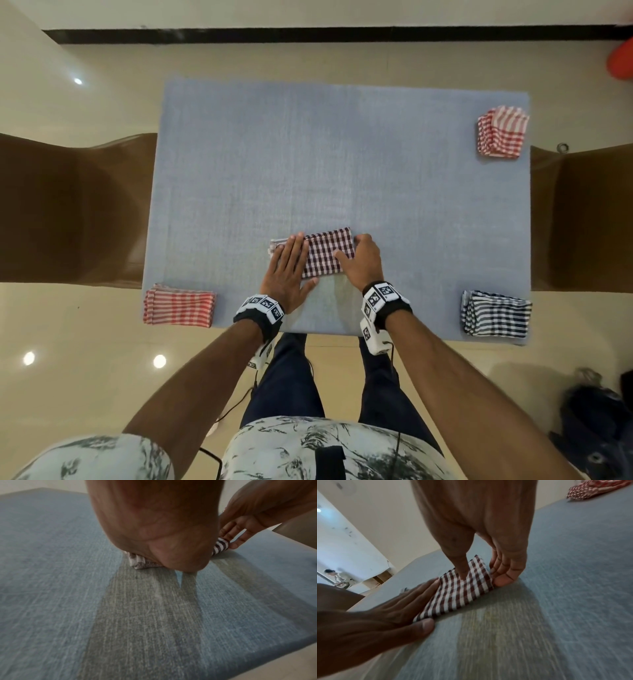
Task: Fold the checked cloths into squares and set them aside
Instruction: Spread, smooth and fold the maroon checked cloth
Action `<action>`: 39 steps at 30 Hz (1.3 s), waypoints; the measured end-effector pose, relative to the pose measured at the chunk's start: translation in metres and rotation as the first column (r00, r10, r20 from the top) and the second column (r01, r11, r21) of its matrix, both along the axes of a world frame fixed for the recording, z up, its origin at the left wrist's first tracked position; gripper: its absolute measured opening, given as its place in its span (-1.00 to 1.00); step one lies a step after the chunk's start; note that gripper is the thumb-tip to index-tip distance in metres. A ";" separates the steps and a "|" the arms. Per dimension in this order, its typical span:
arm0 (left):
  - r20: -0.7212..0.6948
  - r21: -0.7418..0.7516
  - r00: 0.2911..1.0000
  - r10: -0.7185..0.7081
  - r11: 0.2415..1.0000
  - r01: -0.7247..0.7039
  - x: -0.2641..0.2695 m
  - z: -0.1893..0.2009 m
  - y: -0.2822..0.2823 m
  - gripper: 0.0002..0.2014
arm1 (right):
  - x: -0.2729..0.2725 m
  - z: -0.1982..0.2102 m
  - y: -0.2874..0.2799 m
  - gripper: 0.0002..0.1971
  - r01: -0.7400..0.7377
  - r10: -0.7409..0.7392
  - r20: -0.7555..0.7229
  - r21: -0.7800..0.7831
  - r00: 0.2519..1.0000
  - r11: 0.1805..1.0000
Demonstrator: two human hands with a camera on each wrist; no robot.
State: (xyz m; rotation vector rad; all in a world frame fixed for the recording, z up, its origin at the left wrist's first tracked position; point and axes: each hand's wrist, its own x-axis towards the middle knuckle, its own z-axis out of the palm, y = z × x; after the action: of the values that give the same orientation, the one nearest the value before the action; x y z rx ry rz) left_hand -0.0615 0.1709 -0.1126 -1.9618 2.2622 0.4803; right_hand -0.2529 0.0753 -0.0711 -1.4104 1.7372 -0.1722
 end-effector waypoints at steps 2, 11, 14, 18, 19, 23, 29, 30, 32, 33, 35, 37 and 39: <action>0.008 -0.002 1.000 -0.001 1.000 0.001 -0.001 0.000 0.000 -0.13 | -0.001 0.001 -0.009 -0.46 0.046 -0.047 0.015 0.071 0.999 0.996; 0.010 -0.035 1.000 0.016 0.999 -0.016 -0.008 0.007 0.003 -0.14 | -0.005 0.005 -0.015 -0.60 0.022 -0.032 0.056 0.165 0.998 0.986; -0.007 -0.099 1.000 0.009 0.995 -0.009 -0.018 0.016 0.008 -0.26 | -0.007 0.008 -0.009 -0.64 0.055 -0.063 0.089 0.088 0.994 0.995; -0.035 -0.130 0.997 -0.074 0.989 0.069 -0.021 0.017 0.020 -0.28 | -0.013 0.007 -0.004 -0.85 0.087 -0.089 0.097 0.027 0.991 0.996; -0.036 -0.133 0.997 -0.073 0.989 0.068 -0.022 0.016 0.020 -0.29 | -0.016 0.007 -0.004 -0.82 0.081 -0.082 0.101 0.018 0.992 0.997; -0.040 -0.124 0.996 -0.081 0.989 0.076 -0.034 0.018 0.011 -0.35 | -0.024 0.015 -0.008 -0.76 0.045 -0.041 0.115 -0.031 0.993 0.998; -0.173 -0.032 0.984 -0.048 0.999 0.043 -0.057 0.032 -0.017 -0.28 | -0.023 0.031 -0.008 -0.68 0.035 -0.014 0.142 -0.145 0.990 0.989; -0.236 -0.010 0.972 -0.012 1.000 0.009 -0.057 0.035 -0.022 -0.31 | -0.019 0.034 -0.006 -0.69 0.018 0.005 0.144 -0.163 0.990 0.986; -0.374 0.065 0.923 0.088 0.996 -0.069 -0.050 0.036 -0.032 -0.47 | -0.008 0.036 0.002 -0.67 -0.031 0.057 0.127 -0.201 0.990 0.979; -0.441 0.093 0.887 0.140 0.990 -0.110 -0.044 0.040 -0.037 -0.58 | -0.002 0.035 0.006 -0.65 -0.063 0.089 0.113 -0.215 0.990 0.975; -0.563 0.137 0.785 0.258 0.966 -0.220 -0.030 0.048 -0.044 -0.73 | 0.012 0.035 0.017 -0.63 -0.132 0.153 0.077 -0.231 0.985 0.964; -0.581 0.228 0.691 0.430 0.901 -0.369 -0.016 0.051 -0.047 -0.79 | 0.026 0.035 0.029 -0.62 -0.193 0.209 0.044 -0.242 0.977 0.951; -0.554 0.342 0.579 0.598 0.797 -0.497 -0.002 0.051 -0.048 -0.79 | 0.038 0.036 0.038 -0.63 -0.224 0.238 0.035 -0.238 0.971 0.945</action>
State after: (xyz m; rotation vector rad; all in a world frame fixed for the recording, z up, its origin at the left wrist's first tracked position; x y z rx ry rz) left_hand -0.0632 0.1230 -0.0620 -2.7038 1.6933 1.5670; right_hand -0.2153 0.1138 -0.0348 -1.7483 1.5224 -0.2963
